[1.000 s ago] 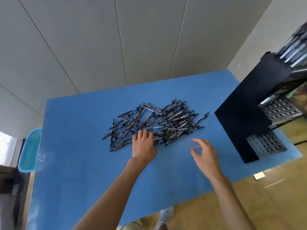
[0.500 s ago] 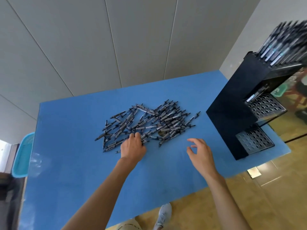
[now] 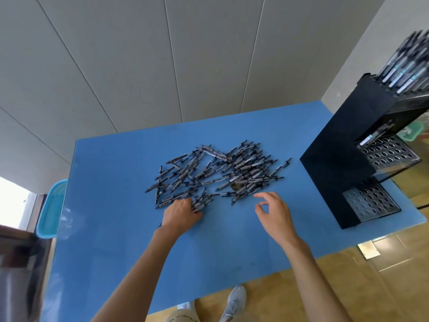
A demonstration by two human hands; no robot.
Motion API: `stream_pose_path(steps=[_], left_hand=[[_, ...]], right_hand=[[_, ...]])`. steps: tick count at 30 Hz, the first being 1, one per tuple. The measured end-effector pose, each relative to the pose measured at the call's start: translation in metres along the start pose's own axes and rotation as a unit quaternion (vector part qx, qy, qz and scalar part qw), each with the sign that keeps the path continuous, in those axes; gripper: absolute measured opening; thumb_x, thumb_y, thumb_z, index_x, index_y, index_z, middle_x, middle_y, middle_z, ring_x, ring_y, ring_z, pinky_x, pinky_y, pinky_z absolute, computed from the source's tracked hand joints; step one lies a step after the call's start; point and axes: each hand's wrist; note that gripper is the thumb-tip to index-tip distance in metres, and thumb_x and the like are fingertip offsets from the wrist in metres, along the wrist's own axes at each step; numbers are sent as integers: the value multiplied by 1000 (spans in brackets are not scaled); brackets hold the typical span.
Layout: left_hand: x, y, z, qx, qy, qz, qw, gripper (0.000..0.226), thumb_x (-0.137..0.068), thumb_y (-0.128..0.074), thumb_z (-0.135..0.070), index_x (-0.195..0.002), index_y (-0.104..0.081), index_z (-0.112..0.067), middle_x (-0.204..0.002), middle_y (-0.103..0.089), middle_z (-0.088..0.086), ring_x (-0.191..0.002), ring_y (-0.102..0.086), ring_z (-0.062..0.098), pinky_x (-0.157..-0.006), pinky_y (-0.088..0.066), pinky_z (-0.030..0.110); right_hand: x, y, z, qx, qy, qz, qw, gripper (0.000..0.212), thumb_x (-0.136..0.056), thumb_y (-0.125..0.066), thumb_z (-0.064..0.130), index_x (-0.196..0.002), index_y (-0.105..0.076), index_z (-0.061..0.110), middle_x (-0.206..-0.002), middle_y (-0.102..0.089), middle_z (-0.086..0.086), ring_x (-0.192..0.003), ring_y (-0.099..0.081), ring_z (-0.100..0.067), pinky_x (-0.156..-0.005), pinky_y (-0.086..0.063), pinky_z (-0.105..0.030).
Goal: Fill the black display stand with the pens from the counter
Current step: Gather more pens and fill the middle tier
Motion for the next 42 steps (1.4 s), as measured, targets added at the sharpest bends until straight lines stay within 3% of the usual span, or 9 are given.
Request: stream_pose_path(steps=[6,11,18,20,24,26,28,36,42], left_hand=[[20,9,34,27,35,9,999,24,-90,-55,-38,-81,-53,-16,-73,-58,2,-73,-62,26,-55,-39,30],[17,28,43,125,-15,14,992,4,-96,-50,-26,-93,-52,-24,-75,-66,4,-44,-67,17,-66,-58,41],[14,31,45,71,-47,-123,989,25,-98,-56,-26,-121,-46,-27,-78,-62,3,-70,-59,29,-53,-42,34],[14,31,46,195,9,-183,964,15,-92,-64,-33,-97,-54,-23,-72,-61,-1,-65,-56,24,-53,-40,32],[24,26,47,511,30,-238,825,34,-91,-76,-30,-68,-56,-15,-56,-41,-1,-58,-34,15,-57,-32,29],[33,27,44,556,16,-250,792,51,-92,-78,-27,-56,-42,-29,-56,-30,-10,-59,-26,13,-55,-26,23],[36,24,46,577,7,-255,776,55,-90,-80,-28,-62,-34,-17,-63,-26,1,-62,-23,18,-55,-25,25],[45,1,65,558,47,-208,802,60,-90,-78,-30,-66,-30,-4,-60,-26,-2,-58,-20,14,-50,-20,24],[51,-2,69,534,84,-187,820,41,-91,-76,-34,-73,-54,-4,-63,-50,0,-61,-39,14,-58,-34,32]], right_hand=[[1,-25,18,-2,13,14,1000,28,-97,-58,15,-124,-63,22,-120,-53,9,-103,-59,-5,-87,-43,-20],[2,-41,35,-9,23,13,1000,25,-96,-59,14,-119,-65,24,-118,-54,11,-101,-61,-5,-87,-45,-21],[6,-48,43,-7,18,-6,1000,22,-96,-59,14,-115,-66,24,-116,-56,13,-100,-61,-1,-86,-47,-20],[6,-50,45,-3,19,-14,1000,23,-96,-59,13,-115,-66,24,-116,-56,12,-99,-61,-1,-86,-48,-21],[3,-52,55,-6,24,-22,999,23,-97,-58,13,-117,-67,22,-117,-56,12,-100,-61,-1,-89,-50,-25],[-1,-56,64,-3,33,-20,999,24,-97,-57,13,-116,-67,22,-117,-57,12,-99,-62,-1,-86,-49,-21],[-8,-63,75,3,47,-16,999,24,-97,-57,13,-116,-67,23,-116,-57,11,-98,-62,-1,-81,-46,-16],[-20,-84,112,-5,89,-10,996,24,-97,-56,12,-115,-68,22,-116,-56,11,-99,-60,-1,-82,-40,-9],[-13,-88,111,-1,67,-12,998,24,-97,-56,12,-115,-68,22,-116,-58,11,-98,-59,1,-76,-39,-4]])
Point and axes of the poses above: each hand's wrist, its own x-axis away from the middle knuckle, its own y-axis out of the back of the hand, z = x × y
